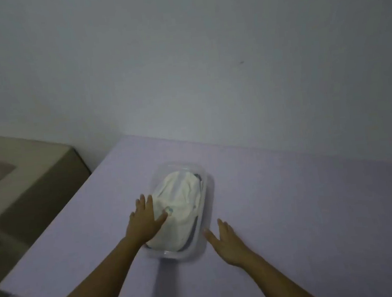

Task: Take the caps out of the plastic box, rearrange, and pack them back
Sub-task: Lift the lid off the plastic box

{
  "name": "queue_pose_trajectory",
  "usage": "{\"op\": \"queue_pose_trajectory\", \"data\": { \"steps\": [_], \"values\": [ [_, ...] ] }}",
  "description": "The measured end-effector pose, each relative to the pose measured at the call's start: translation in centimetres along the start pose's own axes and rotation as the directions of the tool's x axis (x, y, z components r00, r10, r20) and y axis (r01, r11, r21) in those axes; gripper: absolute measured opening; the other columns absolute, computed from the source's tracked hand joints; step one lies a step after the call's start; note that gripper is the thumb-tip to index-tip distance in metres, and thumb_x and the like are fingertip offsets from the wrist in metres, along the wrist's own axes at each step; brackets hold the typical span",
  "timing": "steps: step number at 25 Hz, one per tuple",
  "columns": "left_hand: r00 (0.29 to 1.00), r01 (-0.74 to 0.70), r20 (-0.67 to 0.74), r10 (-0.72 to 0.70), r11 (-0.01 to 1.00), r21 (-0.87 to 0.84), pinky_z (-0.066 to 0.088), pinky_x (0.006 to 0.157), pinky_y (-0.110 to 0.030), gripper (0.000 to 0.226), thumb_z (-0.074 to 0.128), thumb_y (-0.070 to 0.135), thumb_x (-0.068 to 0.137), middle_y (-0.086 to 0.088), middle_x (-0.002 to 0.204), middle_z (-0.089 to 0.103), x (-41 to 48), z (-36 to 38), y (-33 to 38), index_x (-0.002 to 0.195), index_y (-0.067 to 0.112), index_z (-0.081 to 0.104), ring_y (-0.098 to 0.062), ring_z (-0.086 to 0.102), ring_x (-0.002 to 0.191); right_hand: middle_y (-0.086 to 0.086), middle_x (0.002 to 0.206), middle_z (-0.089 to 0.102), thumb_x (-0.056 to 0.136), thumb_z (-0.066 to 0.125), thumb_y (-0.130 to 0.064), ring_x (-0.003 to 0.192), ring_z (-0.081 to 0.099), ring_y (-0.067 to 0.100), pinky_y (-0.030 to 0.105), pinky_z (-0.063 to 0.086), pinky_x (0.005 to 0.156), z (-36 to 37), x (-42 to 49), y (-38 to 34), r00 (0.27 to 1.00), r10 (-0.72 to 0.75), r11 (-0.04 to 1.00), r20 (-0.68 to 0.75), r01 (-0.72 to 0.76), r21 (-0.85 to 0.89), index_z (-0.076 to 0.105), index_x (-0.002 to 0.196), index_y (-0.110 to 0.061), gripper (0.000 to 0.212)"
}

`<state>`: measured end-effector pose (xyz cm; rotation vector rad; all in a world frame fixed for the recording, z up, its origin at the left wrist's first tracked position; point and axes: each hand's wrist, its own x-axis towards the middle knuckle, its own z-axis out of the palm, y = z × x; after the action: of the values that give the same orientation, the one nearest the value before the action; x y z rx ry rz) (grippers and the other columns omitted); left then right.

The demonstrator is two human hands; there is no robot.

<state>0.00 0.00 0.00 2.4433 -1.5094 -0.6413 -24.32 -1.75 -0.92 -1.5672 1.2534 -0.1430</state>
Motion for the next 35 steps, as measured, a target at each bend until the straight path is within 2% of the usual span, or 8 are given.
{"op": "queue_pose_trajectory", "data": {
  "steps": [3, 6, 9, 12, 21, 31, 33, 35],
  "values": [
    [0.982, 0.185, 0.085, -0.171, 0.960, -0.209, 0.013, 0.118, -0.046, 0.087, 0.048, 0.050, 0.091, -0.017, 0.159, -0.002, -0.5, -0.2, -2.8, 0.150, 0.006, 0.000, -0.032, 0.002, 0.147, 0.008, 0.159, 0.005, 0.087, 0.044, -0.060, 0.146, 0.013, 0.023, 0.034, 0.015, 0.115, 2.6, 1.6, -1.2, 0.995, 0.097, 0.970, -0.008, -0.093, 0.225, -0.004, 0.149, -0.011, 0.093],
    [0.975, 0.220, 0.121, -0.186, 0.874, -0.433, 0.019, 0.116, -0.041, 0.088, 0.056, 0.041, 0.090, -0.013, 0.159, 0.011, -1.2, 0.4, -3.9, 0.150, 0.008, 0.001, -0.031, 0.018, 0.145, 0.003, 0.156, 0.021, 0.083, 0.057, -0.057, 0.138, 0.031, 0.026, 0.041, 0.036, 0.108, 5.4, 2.6, -1.9, 0.981, 0.183, 0.894, 0.067, -0.194, 0.404, 0.001, 0.149, -0.020, 0.094],
    [0.962, 0.271, 0.113, -0.250, 0.800, -0.535, 0.031, 0.111, -0.043, 0.085, 0.061, 0.039, 0.087, -0.015, 0.154, 0.027, -1.4, 0.4, -4.0, 0.150, 0.009, 0.013, -0.032, 0.032, 0.138, 0.005, 0.139, 0.046, 0.085, 0.066, -0.032, 0.115, 0.054, 0.023, 0.038, 0.054, 0.085, 6.4, 3.4, -1.6, 0.993, 0.101, 0.807, 0.057, -0.115, 0.579, 0.033, 0.127, -0.027, 0.054],
    [0.967, 0.254, 0.124, -0.223, 0.778, -0.575, 0.039, 0.107, -0.047, 0.076, 0.064, 0.035, 0.086, -0.015, 0.148, 0.036, -1.8, 0.5, -2.6, 0.146, 0.010, 0.025, -0.032, 0.039, 0.132, 0.003, 0.115, 0.061, 0.085, 0.066, -0.011, 0.104, 0.061, 0.023, 0.038, 0.054, 0.083, 4.9, 3.1, -0.7, 0.996, 0.087, 0.717, -0.003, -0.061, 0.694, 0.043, 0.120, -0.019, 0.042],
    [0.976, 0.137, 0.217, 0.014, 0.736, -0.662, 0.044, 0.103, -0.043, 0.067, 0.067, 0.027, 0.085, -0.013, 0.142, 0.045, -6.3, 7.6, 10.8, 0.142, 0.013, 0.036, -0.029, 0.046, 0.126, 0.009, 0.105, 0.067, 0.084, 0.064, -0.003, 0.090, 0.065, 0.023, 0.030, 0.058, 0.068, -6.9, -6.7, 9.5, 0.956, 0.205, 0.692, -0.212, 0.011, 0.722, 0.053, 0.116, -0.014, 0.036],
    [0.977, 0.067, 0.207, 0.049, 0.852, -0.519, 0.039, 0.108, -0.041, 0.068, 0.061, 0.034, 0.088, -0.014, 0.144, 0.045, -9.8, 12.0, 14.8, 0.143, 0.005, 0.033, -0.030, 0.046, 0.129, -0.002, 0.111, 0.066, 0.087, 0.063, -0.010, 0.091, 0.068, 0.010, 0.023, 0.055, 0.066, -10.5, -10.5, 14.6, 0.970, 0.204, 0.697, -0.133, -0.049, 0.715, 0.052, 0.119, -0.027, 0.038],
    [0.985, 0.077, 0.175, 0.008, 0.879, -0.471, 0.045, 0.101, -0.040, 0.067, 0.065, 0.038, 0.085, -0.015, 0.134, 0.053, -9.6, 12.4, 14.9, 0.137, 0.002, 0.041, -0.030, 0.053, 0.120, -0.006, 0.114, 0.063, 0.088, 0.063, -0.016, 0.098, 0.063, 0.011, 0.024, 0.054, 0.073, -10.5, -10.4, 14.7, 0.970, 0.211, 0.701, -0.117, -0.066, 0.710, 0.047, 0.123, -0.031, 0.041],
    [0.986, 0.150, 0.137, -0.099, 0.887, -0.436, 0.050, 0.079, -0.034, 0.056, 0.069, 0.045, 0.079, -0.015, 0.108, 0.060, -9.4, 12.6, 15.1, 0.111, 0.002, 0.054, -0.027, 0.058, 0.095, -0.010, 0.108, 0.062, 0.088, 0.062, -0.017, 0.097, 0.061, 0.010, 0.025, 0.051, 0.077, -10.3, -10.1, 14.8, 0.969, 0.209, 0.711, -0.135, -0.056, 0.701, 0.047, 0.120, -0.032, 0.039]
  ]
}}
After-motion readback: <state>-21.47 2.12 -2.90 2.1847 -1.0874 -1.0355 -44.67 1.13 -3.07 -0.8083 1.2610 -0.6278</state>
